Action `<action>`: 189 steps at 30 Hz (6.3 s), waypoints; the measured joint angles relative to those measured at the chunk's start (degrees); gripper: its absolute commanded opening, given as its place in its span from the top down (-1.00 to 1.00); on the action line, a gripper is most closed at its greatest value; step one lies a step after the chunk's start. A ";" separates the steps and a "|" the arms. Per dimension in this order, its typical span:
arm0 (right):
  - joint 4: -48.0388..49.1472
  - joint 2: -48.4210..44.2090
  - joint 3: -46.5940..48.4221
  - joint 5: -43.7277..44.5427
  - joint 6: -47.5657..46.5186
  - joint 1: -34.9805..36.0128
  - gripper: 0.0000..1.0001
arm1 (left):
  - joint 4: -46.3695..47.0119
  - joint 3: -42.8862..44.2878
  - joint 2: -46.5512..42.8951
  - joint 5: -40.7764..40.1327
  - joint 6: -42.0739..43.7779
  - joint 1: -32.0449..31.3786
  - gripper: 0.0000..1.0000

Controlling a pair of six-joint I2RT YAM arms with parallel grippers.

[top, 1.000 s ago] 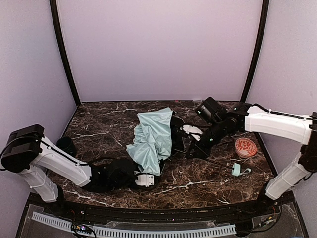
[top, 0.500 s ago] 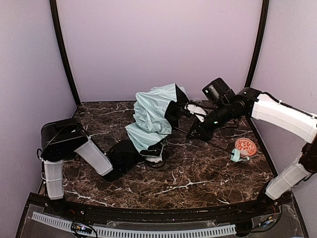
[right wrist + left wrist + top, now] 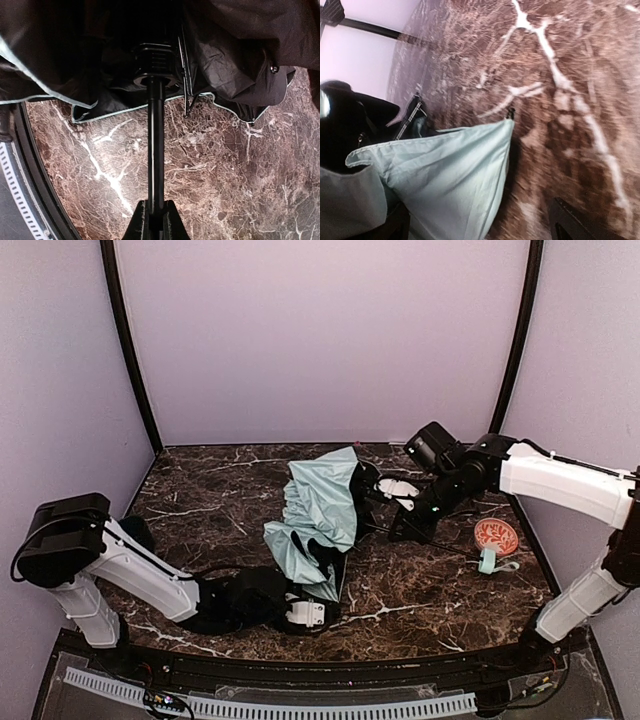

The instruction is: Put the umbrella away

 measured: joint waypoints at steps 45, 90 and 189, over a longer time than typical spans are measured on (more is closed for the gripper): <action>11.69 8.24 -14.97 -20.94 -9.18 1.86 1.00 | -40.87 -0.24 -38.29 12.44 -23.78 -4.55 -0.87; 51.30 15.47 -11.23 -16.33 38.47 3.17 1.00 | -20.52 -2.99 -29.44 14.40 -33.94 8.81 1.00; 49.18 6.32 -28.81 -23.34 26.40 6.80 0.10 | -14.64 -11.54 -31.08 10.75 -35.12 1.44 -0.45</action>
